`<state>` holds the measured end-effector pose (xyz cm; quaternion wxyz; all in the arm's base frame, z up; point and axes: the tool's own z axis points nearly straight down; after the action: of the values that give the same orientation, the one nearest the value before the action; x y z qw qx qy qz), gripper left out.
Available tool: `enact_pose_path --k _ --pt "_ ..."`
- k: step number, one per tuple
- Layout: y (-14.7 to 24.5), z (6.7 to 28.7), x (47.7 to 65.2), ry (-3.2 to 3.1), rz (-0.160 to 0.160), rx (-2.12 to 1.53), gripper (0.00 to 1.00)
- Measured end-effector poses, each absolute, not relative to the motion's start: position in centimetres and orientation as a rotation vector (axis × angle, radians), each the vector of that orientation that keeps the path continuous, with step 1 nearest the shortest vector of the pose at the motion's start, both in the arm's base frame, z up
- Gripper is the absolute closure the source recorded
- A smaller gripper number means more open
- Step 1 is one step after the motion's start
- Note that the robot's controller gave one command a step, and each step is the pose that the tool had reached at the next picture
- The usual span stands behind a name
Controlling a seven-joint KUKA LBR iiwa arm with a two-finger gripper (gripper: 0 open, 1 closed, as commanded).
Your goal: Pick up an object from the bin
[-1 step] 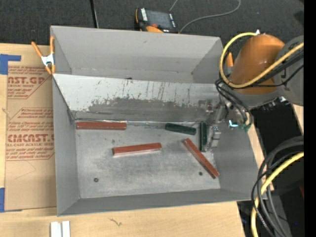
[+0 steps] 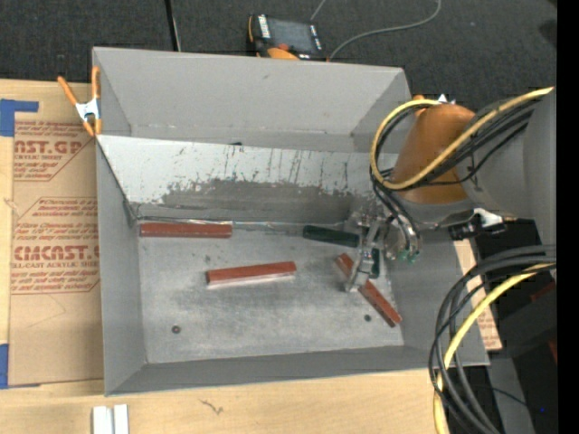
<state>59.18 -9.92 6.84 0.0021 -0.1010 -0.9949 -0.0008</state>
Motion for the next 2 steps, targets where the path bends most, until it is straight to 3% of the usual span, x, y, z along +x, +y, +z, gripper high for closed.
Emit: enact_pose_path --k 1,2 --pt "-10.0 7.3 59.4 -3.127 0.0 -0.315 1.0" --pt "-10.6 21.2 56.5 -3.131 0.0 -0.364 1.0"
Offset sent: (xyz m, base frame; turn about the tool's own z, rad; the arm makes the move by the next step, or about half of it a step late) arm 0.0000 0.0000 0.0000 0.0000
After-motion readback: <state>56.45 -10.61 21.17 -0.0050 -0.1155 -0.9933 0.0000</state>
